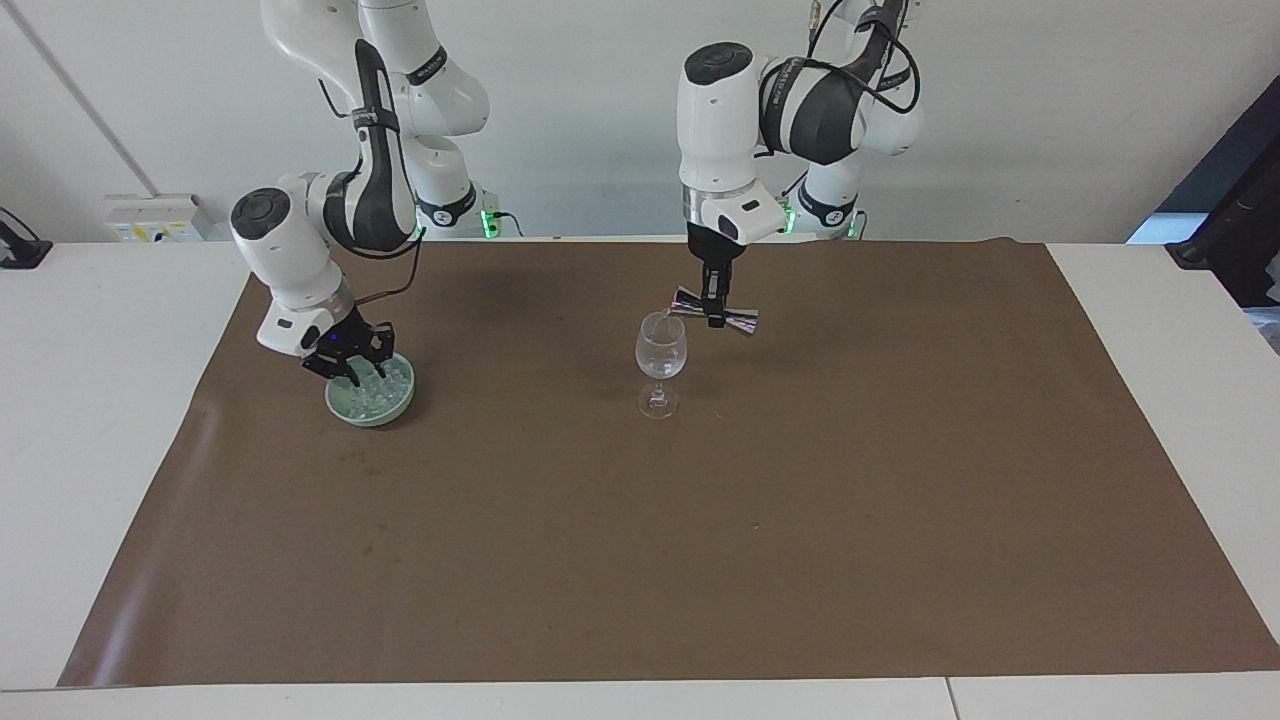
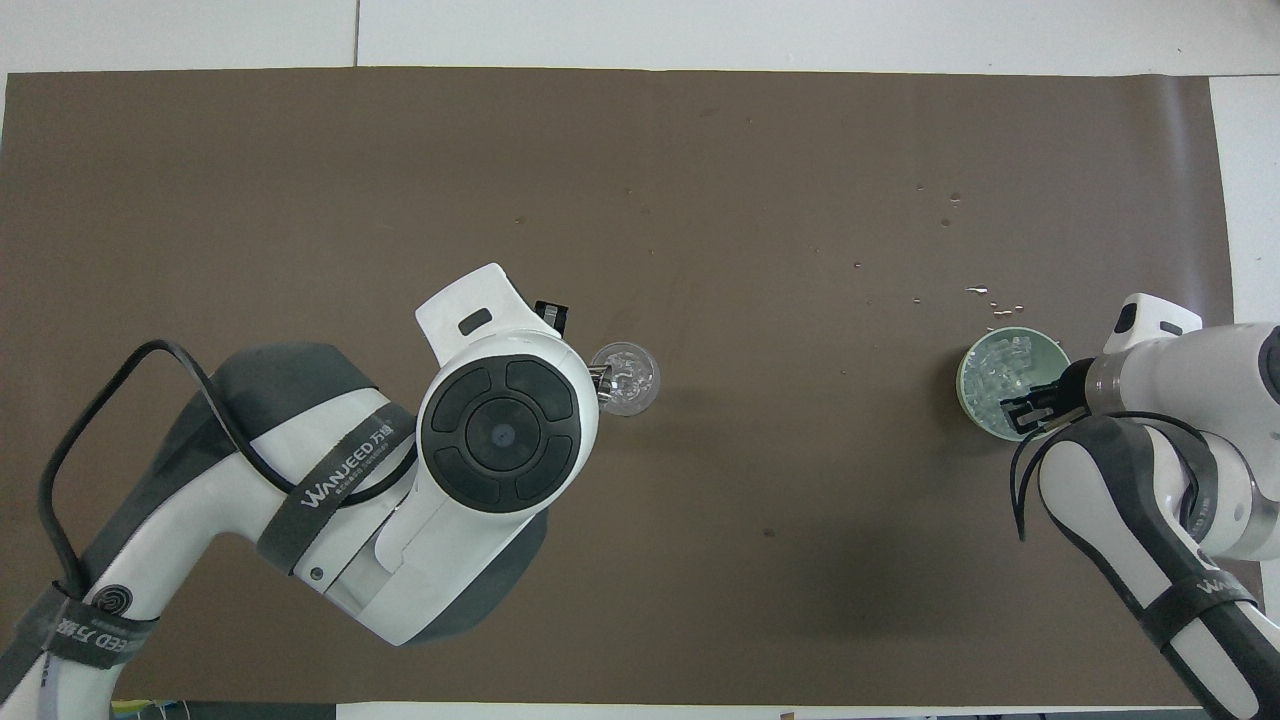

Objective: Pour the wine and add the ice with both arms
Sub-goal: 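Tilt the jigger over the glass while the right gripper grasps ice, then withdraw the jigger from the glass while the right gripper lifts ice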

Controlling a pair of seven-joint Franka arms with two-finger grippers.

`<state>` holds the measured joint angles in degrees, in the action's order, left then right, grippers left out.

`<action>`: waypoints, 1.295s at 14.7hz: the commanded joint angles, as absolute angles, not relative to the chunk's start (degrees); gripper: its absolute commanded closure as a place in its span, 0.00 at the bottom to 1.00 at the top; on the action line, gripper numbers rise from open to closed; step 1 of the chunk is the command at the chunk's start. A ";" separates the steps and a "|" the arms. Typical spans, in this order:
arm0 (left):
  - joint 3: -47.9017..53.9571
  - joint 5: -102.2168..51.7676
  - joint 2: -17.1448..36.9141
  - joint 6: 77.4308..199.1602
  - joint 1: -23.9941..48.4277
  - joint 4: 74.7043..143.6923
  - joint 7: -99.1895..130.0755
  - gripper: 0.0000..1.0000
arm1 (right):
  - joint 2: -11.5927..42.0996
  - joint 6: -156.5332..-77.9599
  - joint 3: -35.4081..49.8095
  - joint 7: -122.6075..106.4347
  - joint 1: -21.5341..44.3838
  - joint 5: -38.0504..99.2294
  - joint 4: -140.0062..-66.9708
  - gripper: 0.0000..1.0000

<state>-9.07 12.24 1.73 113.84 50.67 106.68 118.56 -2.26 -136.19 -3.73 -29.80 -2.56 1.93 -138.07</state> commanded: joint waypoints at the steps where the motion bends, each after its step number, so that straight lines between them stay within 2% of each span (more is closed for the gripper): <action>1: -9.76 16.42 2.29 112.76 52.12 104.94 121.81 1.00 | -2.64 -137.37 -3.52 -29.09 -2.64 2.64 -138.87 0.58; 3: -9.76 18.19 2.37 113.03 53.08 104.94 122.52 1.00 | -2.64 -137.37 -3.52 -28.92 -2.64 2.64 -138.95 0.59; 5: -9.67 20.03 2.29 113.20 53.52 104.94 123.22 1.00 | -2.64 -137.37 -3.52 -28.92 -2.64 2.64 -138.96 0.63; 14: -9.32 21.02 2.63 114.00 52.91 103.81 123.49 1.00 | -2.72 -137.29 -3.52 -27.77 -2.55 2.64 -139.04 0.64; 15: -9.40 18.57 3.16 114.26 52.65 103.36 123.57 1.00 | -2.72 -137.29 -3.52 -27.69 -2.55 2.64 -139.13 0.65; 19: -9.76 6.79 2.99 118.02 48.96 103.62 120.86 1.00 | -2.72 -137.29 -3.52 -27.69 -2.55 2.64 -139.04 0.81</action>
